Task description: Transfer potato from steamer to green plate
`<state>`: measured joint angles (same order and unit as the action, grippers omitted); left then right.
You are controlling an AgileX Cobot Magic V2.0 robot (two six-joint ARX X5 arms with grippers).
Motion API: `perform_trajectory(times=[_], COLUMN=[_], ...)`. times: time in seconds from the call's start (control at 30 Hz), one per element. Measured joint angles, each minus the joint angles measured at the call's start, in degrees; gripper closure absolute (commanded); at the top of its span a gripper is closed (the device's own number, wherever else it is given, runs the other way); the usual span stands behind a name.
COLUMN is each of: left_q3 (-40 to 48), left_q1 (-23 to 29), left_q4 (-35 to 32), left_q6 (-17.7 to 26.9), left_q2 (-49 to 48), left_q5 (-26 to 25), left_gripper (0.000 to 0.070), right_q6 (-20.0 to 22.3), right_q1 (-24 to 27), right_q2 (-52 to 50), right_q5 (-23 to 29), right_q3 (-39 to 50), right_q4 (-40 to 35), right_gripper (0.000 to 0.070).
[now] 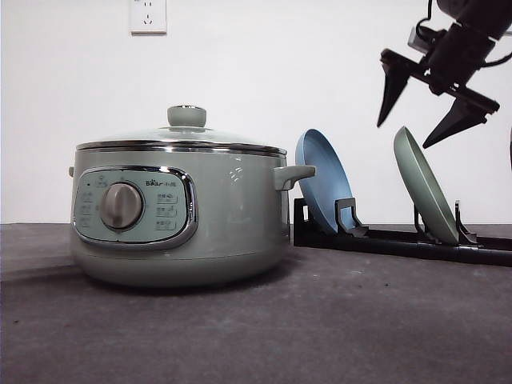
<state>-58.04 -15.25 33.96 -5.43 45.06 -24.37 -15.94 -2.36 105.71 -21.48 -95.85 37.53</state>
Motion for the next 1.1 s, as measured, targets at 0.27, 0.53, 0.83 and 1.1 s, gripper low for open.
perform_trajectory(times=[0.27, 0.53, 0.83, 1.1], left_q3=[0.0, 0.0, 0.0, 0.0], left_q1=[0.0, 0.0, 0.0, 0.0], left_q4=[0.1, 0.2, 0.5, 0.5], left_q6=[0.0, 0.0, 0.0, 0.0], left_q2=[0.0, 0.0, 0.0, 0.0], left_q5=[0.0, 0.0, 0.0, 0.0], left_gripper=[0.0, 0.0, 0.0, 0.0], right_q6=[0.0, -0.6, -0.9, 2.1], right_q1=[0.1, 0.2, 0.1, -3.1], right_q2=[1.7, 1.7, -5.3, -16.5], right_q5=[-1.2, -2.4, -5.8, -7.0], right_q3=[0.0, -0.7, -0.8, -1.0], right_q4=[-2.2, -2.2, -0.3, 5.1], right_gripper=[0.07, 0.07, 0.07, 0.07])
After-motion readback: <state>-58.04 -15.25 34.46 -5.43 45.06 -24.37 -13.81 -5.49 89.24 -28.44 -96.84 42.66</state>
